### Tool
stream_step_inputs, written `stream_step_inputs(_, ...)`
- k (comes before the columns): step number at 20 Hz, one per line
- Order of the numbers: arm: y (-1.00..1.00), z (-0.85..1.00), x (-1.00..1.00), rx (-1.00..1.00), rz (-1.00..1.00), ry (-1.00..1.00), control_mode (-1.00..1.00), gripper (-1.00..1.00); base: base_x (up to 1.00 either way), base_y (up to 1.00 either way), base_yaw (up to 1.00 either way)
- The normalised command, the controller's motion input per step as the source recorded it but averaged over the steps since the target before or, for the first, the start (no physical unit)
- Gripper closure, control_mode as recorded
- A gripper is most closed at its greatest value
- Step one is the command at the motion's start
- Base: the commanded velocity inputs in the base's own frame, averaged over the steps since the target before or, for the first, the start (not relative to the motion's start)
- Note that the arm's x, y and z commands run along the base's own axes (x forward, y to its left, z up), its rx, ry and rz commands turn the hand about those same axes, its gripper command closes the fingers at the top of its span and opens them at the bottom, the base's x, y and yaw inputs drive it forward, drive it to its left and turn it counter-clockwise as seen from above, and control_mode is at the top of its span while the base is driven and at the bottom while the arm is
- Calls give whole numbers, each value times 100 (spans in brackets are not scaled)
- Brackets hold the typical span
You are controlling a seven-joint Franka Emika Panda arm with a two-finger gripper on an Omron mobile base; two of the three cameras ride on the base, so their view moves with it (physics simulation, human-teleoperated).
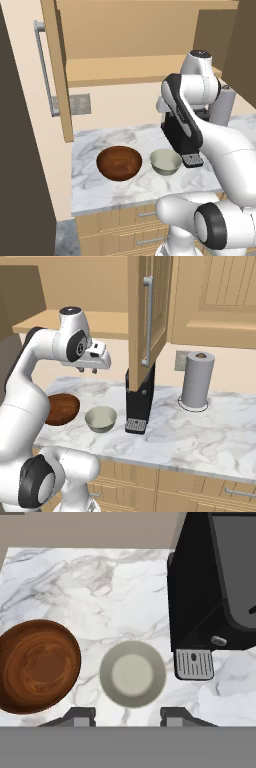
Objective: Pick up the bowls on the counter and stack them on top of one another in the open cabinet. Place the smaller bowl on top of the larger bowl.
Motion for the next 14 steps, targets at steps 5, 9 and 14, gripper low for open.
stream_step_inputs(5, 9, 0, -2, 0, -1, 0, -100, -100, 0, 0, 0)
stream_step_inputs(9, 5, -2, -14, 0, -6, 0, -100, -100, 0, 0, 0)
stream_step_inputs(14, 0, -5, -17, 0, -11, 0, -100, -100, 0, 0, 0)
